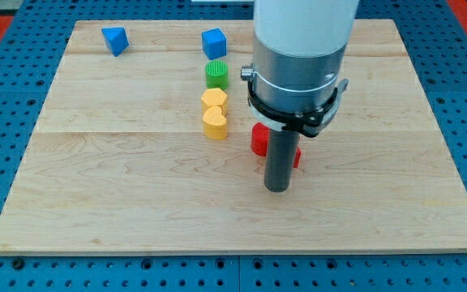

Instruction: Push the red blocks into the group of blocks

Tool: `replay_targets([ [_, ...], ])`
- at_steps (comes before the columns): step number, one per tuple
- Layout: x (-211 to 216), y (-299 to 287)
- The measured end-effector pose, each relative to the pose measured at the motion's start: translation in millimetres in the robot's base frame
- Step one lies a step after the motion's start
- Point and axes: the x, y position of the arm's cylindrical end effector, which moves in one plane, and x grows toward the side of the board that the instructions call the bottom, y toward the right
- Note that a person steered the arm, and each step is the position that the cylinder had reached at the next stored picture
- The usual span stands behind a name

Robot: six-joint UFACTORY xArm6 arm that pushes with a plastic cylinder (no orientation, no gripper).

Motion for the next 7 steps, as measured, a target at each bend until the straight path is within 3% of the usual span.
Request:
replay_targets([
  [3,-13.2,26.1],
  [7,-111.8,-24.8],
])
